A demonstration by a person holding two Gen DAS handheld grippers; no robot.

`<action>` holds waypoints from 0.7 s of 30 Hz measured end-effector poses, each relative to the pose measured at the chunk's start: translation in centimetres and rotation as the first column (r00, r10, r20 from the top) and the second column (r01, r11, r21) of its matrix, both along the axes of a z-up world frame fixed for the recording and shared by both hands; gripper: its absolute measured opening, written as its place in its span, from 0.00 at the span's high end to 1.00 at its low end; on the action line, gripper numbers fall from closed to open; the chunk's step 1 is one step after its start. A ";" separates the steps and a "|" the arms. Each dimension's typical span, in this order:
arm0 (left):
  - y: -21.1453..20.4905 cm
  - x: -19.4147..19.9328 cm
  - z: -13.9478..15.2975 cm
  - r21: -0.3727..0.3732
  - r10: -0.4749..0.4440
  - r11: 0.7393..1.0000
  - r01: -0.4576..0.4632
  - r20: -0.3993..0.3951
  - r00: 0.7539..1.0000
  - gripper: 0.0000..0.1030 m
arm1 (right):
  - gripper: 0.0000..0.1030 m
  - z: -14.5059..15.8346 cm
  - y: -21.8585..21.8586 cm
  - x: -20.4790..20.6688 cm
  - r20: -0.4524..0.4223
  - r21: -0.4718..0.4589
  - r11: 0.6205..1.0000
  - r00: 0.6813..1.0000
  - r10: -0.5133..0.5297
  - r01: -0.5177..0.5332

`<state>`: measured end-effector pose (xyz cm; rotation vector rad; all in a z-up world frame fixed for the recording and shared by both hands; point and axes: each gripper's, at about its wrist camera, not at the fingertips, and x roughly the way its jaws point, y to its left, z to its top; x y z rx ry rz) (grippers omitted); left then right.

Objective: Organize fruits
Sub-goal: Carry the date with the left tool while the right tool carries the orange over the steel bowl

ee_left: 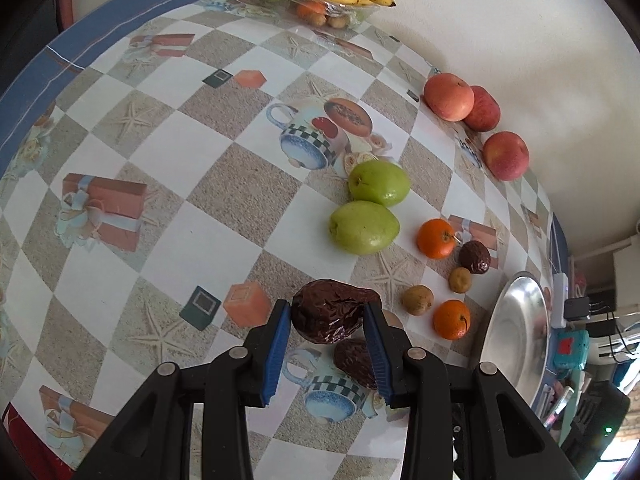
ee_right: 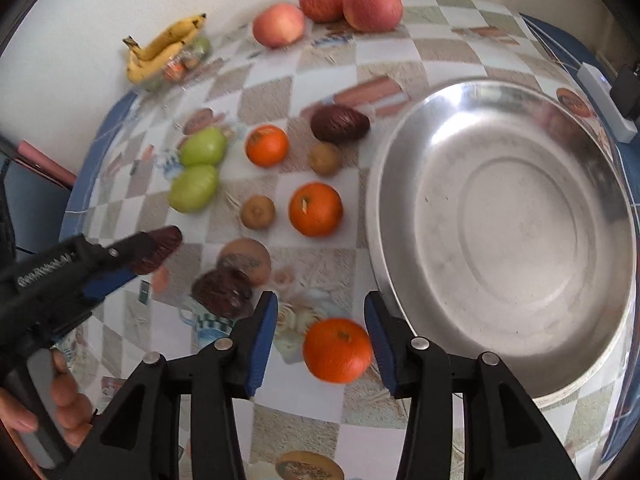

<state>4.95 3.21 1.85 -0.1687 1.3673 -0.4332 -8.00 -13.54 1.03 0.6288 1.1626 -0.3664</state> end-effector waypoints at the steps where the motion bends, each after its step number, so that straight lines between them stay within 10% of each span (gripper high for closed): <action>1: 0.0 0.0 0.0 -0.003 0.000 1.000 0.000 -0.002 1.000 0.61 | 0.55 -0.1 0.1 -0.1 -0.005 0.003 1.000 1.000 -0.002 0.002; 21: -0.1 -0.1 -0.1 -0.009 -0.005 1.000 0.005 -0.017 1.000 0.61 | 0.54 -1.5 2.2 -2.1 -0.083 0.001 1.000 0.996 0.018 -0.018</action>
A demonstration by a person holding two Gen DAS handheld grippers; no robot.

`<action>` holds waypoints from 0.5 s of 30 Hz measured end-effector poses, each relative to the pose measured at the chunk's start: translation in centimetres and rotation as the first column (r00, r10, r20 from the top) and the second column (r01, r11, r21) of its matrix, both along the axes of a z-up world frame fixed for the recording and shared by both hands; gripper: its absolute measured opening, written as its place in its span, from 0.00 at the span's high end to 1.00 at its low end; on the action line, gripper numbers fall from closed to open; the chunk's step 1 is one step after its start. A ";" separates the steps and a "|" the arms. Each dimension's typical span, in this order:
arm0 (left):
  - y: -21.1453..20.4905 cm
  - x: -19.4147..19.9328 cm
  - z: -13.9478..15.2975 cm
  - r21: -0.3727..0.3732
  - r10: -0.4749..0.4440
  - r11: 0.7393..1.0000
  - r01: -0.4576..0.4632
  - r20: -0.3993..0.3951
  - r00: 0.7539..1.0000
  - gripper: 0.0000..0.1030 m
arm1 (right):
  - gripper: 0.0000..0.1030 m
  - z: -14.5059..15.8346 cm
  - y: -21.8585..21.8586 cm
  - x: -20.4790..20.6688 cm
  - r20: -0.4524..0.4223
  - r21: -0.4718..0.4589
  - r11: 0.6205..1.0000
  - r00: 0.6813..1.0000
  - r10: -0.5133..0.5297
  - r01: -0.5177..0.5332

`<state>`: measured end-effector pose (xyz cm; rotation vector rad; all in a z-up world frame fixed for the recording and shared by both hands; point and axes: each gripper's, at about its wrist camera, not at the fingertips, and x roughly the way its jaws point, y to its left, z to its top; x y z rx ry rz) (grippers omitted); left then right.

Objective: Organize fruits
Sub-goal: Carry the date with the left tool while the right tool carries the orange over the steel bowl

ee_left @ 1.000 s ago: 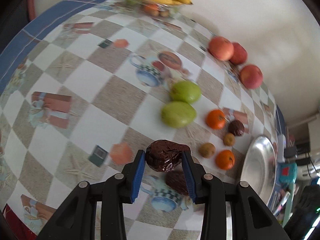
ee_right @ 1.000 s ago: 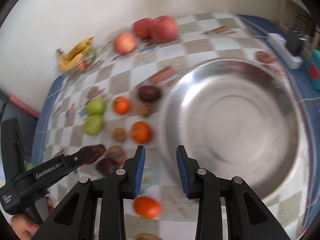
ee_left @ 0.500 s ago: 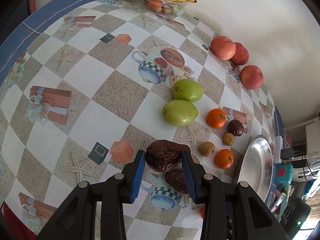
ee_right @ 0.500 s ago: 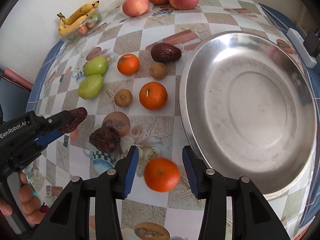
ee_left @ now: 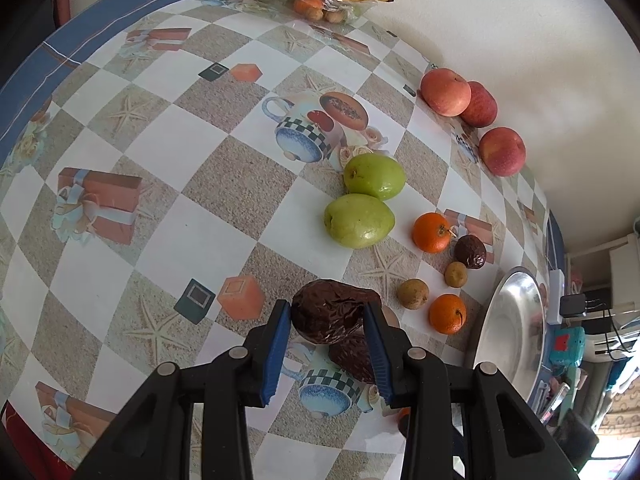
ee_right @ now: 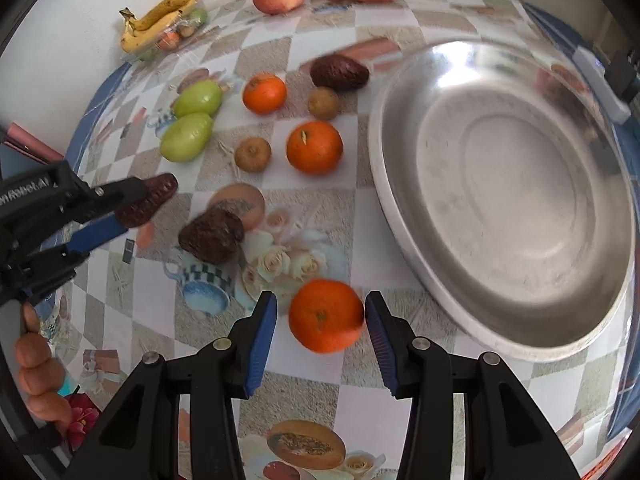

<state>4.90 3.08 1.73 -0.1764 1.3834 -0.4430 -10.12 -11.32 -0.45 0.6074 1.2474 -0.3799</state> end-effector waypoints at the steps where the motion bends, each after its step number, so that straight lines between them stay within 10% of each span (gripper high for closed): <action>1: 0.0 0.0 0.0 0.000 0.001 1.000 -0.001 -0.001 1.000 0.61 | 0.54 -0.2 0.0 -0.1 -0.007 0.000 1.000 1.000 -0.001 0.001; 15: -1.4 -0.2 0.8 -0.050 -0.032 0.998 0.034 0.035 0.999 0.61 | 0.62 3.0 -0.7 -0.8 0.151 -0.033 0.999 0.988 -0.026 0.032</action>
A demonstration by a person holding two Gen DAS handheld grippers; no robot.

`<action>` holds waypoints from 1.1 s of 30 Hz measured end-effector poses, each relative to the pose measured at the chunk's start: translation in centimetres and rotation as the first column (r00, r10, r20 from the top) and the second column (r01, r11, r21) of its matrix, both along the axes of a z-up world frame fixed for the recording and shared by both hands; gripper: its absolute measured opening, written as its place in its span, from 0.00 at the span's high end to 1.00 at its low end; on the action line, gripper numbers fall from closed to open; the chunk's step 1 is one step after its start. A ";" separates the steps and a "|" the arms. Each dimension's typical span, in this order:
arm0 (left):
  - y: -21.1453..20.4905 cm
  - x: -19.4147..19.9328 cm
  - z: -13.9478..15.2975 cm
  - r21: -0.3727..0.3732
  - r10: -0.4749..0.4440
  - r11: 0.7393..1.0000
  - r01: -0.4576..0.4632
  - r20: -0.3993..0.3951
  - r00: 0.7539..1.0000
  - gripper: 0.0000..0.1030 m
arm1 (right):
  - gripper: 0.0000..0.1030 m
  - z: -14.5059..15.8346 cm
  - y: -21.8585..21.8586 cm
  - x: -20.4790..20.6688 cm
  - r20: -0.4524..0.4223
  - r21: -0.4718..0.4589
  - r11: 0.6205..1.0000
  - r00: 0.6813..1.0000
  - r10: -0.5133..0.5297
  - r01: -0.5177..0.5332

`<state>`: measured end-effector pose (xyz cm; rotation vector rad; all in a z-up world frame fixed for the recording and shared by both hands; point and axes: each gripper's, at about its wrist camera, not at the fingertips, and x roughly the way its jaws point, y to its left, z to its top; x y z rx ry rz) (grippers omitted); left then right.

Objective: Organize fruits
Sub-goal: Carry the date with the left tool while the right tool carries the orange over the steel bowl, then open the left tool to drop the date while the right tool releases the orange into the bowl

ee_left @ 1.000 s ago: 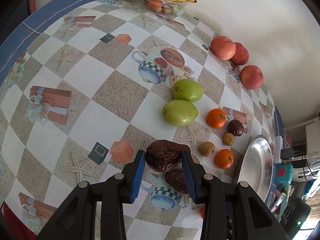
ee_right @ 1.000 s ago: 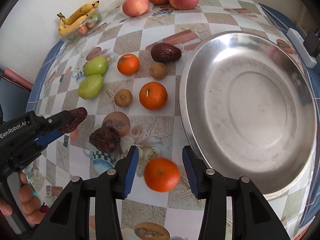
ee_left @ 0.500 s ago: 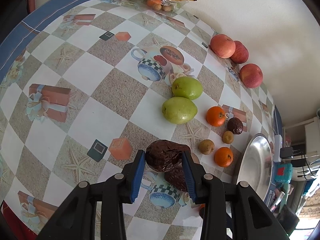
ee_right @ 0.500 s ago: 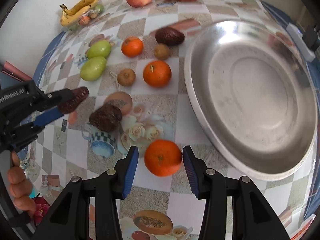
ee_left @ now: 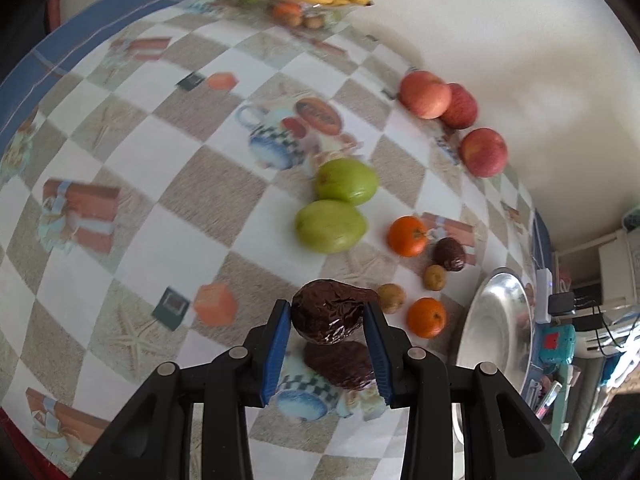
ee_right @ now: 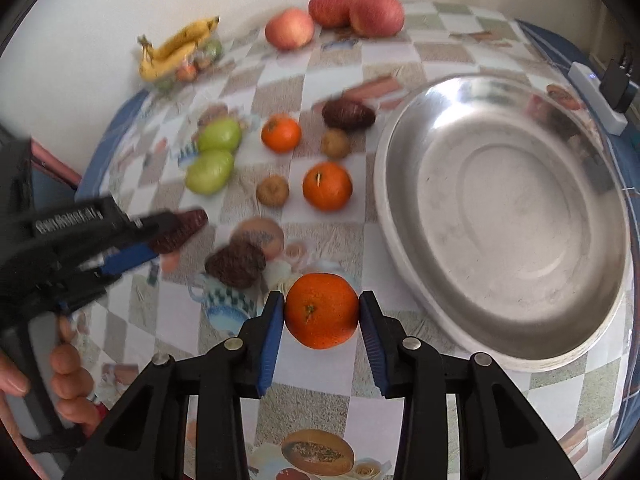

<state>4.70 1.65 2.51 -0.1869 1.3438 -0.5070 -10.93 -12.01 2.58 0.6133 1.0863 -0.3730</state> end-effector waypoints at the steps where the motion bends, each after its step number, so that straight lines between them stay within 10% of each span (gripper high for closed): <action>1: -0.4 -0.1 0.2 -0.008 -0.009 1.000 0.009 0.011 1.000 0.61 | 0.62 0.6 -0.3 0.0 0.021 -0.006 1.000 1.000 -0.012 0.012; 12: -4.3 -1.9 0.6 -0.092 -0.141 0.985 0.144 0.046 0.989 0.61 | 0.61 4.8 -6.4 0.1 0.074 -0.080 0.975 0.977 -0.202 0.208; 26: -13.7 -10.2 0.2 -0.122 -0.523 0.837 0.533 0.106 0.846 0.56 | 0.61 1.5 -11.4 -5.8 0.013 -0.083 0.909 0.912 -0.410 0.409; 33: -12.5 -9.3 0.5 -0.097 -0.488 0.862 0.497 0.102 0.867 0.43 | 0.61 1.3 -12.3 -7.3 0.007 -0.084 0.891 0.894 -0.448 0.447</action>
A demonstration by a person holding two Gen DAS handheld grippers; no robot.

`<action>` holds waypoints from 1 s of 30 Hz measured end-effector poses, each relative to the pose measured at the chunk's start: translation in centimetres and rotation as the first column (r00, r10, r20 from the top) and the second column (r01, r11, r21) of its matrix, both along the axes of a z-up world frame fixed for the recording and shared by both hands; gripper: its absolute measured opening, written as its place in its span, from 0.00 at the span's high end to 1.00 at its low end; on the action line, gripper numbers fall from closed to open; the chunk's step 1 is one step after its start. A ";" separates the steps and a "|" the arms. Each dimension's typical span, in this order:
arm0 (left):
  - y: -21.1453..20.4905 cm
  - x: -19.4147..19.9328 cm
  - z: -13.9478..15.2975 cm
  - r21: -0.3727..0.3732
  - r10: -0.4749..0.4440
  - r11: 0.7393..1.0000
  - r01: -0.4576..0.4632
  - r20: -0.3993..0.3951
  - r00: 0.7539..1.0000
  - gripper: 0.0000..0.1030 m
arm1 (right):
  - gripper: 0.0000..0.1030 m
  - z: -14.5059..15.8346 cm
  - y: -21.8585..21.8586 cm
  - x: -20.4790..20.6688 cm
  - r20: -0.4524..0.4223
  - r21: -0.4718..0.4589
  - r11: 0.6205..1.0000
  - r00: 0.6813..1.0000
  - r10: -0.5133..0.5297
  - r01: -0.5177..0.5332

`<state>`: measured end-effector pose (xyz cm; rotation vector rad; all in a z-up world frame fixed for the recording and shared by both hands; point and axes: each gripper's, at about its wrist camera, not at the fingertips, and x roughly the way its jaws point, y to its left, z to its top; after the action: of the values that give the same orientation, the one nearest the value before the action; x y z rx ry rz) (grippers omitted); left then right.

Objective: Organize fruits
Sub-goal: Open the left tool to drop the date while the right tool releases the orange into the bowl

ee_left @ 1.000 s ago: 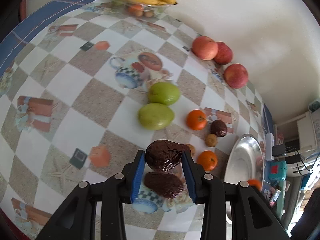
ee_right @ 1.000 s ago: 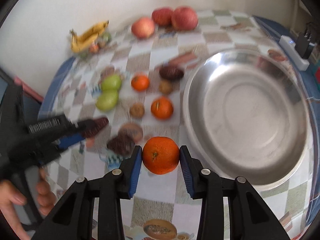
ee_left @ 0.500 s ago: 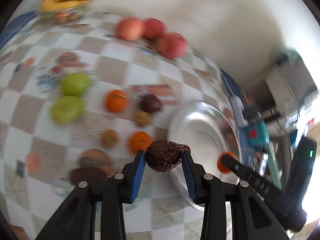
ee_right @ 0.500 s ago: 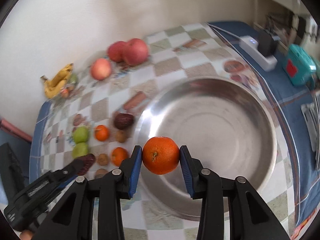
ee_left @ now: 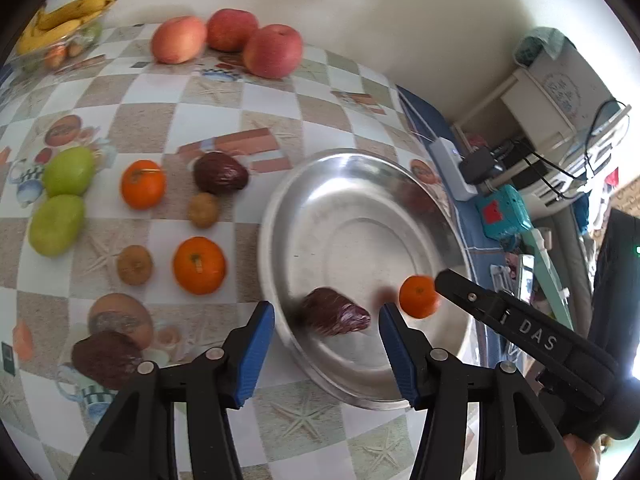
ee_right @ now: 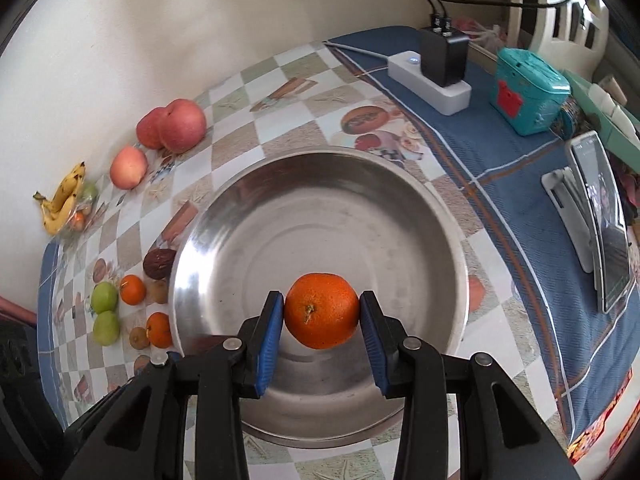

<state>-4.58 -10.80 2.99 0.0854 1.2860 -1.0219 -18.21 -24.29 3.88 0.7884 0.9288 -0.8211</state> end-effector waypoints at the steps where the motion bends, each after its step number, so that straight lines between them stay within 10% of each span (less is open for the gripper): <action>1: 0.3 0.3 0.0 0.019 0.010 1.000 -0.010 0.010 1.000 0.42 | 0.61 0.0 -0.1 -0.1 -0.002 -0.001 1.000 1.000 -0.005 0.005; 5: 1.5 1.5 -0.1 0.093 0.074 0.993 -0.078 0.050 0.996 0.12 | 0.59 0.0 0.2 -0.2 -0.004 -0.001 1.000 1.000 -0.003 0.003; 8: 2.8 2.8 0.1 0.153 0.148 0.974 -0.168 0.133 0.980 0.00 | 0.40 -0.1 0.4 0.1 -0.028 -0.007 1.000 1.000 0.004 -0.005; 16: 7.2 6.3 0.9 0.256 0.275 0.899 -0.355 0.299 0.914 0.00 | 0.26 -0.9 1.6 2.1 -0.100 -0.023 0.997 0.993 0.069 -0.072; 30: 14.4 11.4 2.9 0.186 0.519 0.799 -0.572 0.269 0.812 0.00 | 0.10 -0.2 5.0 5.6 -0.067 -0.079 0.977 0.979 0.193 -0.198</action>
<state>6.86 3.59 5.89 0.0121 1.1481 -0.3267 -12.65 -19.26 3.66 0.5906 1.0002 -0.7089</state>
